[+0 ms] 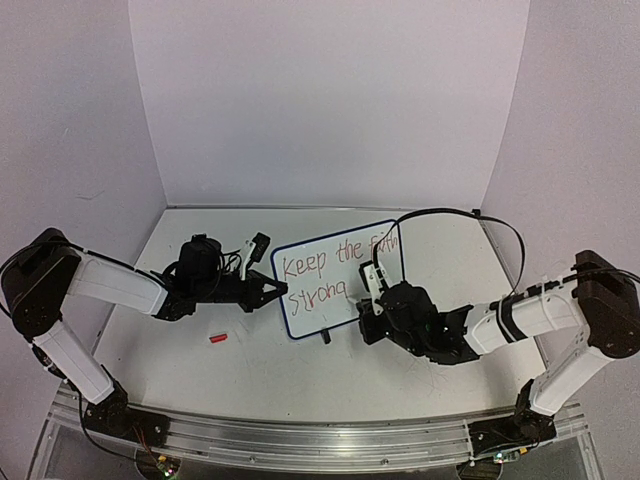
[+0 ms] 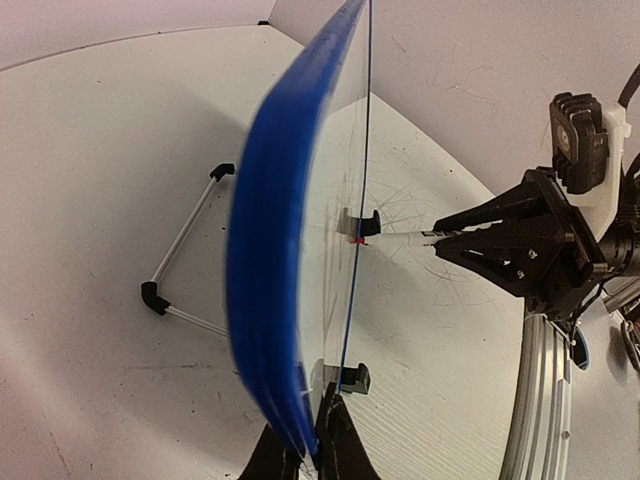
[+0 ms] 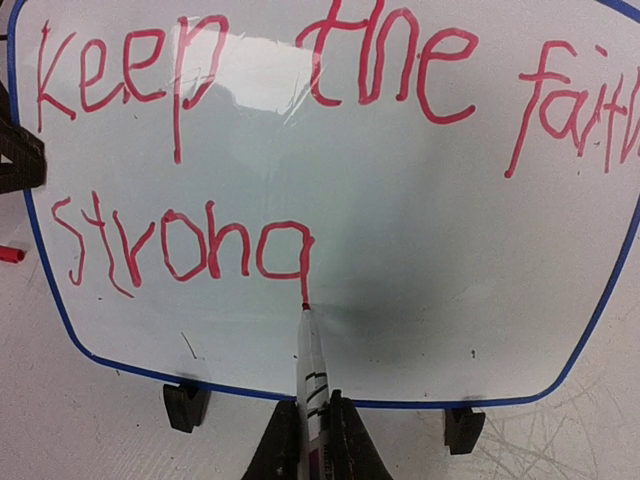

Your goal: Write a sentence on the whiteboard

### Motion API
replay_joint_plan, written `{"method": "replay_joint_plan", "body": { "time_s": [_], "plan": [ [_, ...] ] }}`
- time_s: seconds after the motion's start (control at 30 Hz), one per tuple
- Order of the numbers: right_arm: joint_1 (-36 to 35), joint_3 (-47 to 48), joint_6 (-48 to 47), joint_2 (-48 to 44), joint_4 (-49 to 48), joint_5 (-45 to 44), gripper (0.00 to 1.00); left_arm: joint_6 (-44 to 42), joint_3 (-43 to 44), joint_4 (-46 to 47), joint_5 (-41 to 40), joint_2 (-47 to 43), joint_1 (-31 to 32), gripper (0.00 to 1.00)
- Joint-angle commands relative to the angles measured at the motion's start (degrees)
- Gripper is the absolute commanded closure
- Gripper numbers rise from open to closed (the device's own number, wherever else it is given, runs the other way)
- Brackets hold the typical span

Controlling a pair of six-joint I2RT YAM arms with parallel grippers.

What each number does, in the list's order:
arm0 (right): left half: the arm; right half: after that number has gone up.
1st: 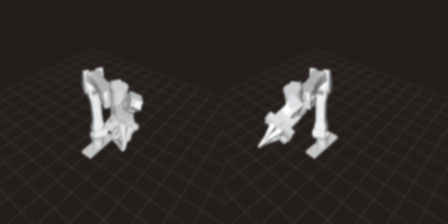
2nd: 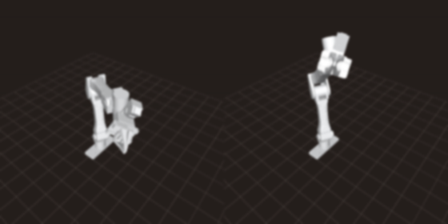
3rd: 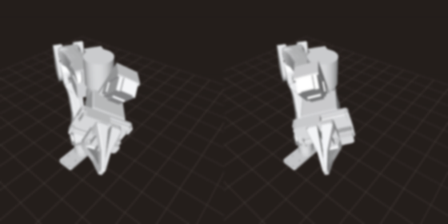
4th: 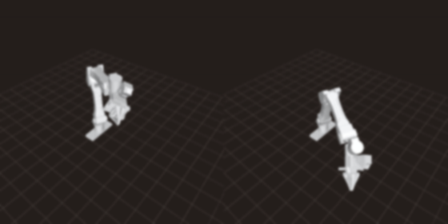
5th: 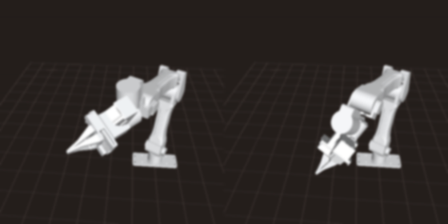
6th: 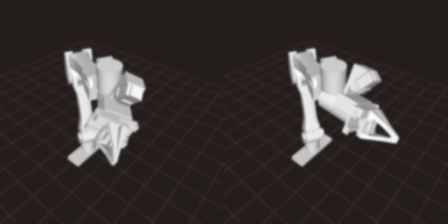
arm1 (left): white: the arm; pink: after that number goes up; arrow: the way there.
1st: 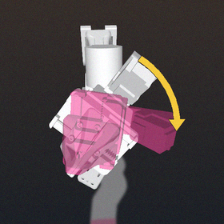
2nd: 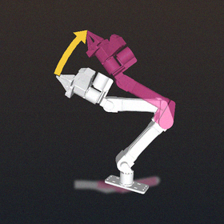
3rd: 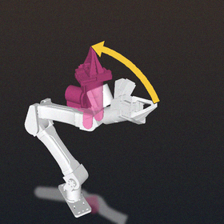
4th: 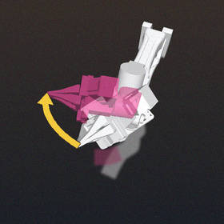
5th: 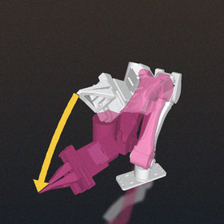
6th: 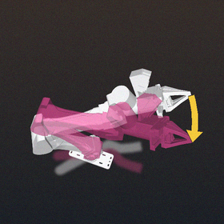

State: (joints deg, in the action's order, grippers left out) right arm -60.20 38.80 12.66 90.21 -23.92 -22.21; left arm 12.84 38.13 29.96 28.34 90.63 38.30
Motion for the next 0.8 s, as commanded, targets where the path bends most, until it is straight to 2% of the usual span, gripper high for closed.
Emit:
{"method": "replay_joint_plan", "body": {
  "time_s": [0.0,0.77],
  "plan": [
    [-0.61,-0.38,1.05,0.01,0.36,0.5,1.0,-4.66,-0.86,-4.21,-9.24,-0.4,-1.24,1.0],
    [-1.24,4.44,-0.14,2.8,-1.55,1.37,1.0,-4.4,-0.73,-4.3,-8.83,-0.32,-1.3,1.0]
  ]
}}
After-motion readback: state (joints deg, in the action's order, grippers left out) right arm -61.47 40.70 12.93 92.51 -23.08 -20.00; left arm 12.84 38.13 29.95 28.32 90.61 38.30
